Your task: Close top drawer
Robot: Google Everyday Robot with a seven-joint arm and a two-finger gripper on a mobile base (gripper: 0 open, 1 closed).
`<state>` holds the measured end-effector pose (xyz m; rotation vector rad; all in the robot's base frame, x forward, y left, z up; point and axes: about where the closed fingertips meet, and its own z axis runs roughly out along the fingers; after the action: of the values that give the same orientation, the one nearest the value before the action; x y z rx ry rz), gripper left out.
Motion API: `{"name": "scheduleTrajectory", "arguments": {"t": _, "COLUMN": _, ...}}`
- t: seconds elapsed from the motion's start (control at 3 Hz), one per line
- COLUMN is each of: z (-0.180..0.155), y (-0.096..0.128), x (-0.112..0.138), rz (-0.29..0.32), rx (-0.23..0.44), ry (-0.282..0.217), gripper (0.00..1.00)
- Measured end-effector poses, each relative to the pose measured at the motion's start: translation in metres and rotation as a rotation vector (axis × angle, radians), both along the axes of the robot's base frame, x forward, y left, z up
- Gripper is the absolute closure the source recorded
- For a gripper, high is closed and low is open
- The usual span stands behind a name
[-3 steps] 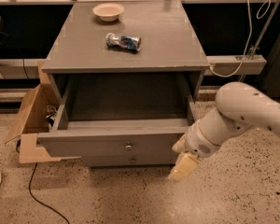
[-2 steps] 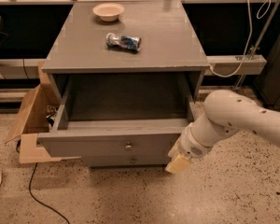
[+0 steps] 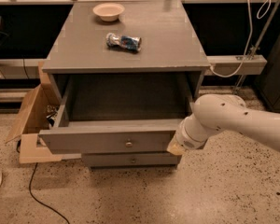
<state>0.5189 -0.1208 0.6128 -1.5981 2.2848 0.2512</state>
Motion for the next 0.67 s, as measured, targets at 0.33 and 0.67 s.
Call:
{"name": "scheduleTrajectory", "arguments": {"t": 0.33, "z": 0.0047, "y": 0.0017, "x": 0.0223, "rz": -0.044, "rx": 0.007, "ry": -0.092, "gripper": 1.0}}
{"name": "scheduleTrajectory", "arguments": {"t": 0.67, "z": 0.0042, "y": 0.0017, "x": 0.0213, "rz": -0.042, "rx": 0.006, "ry": -0.088, "gripper": 1.0}}
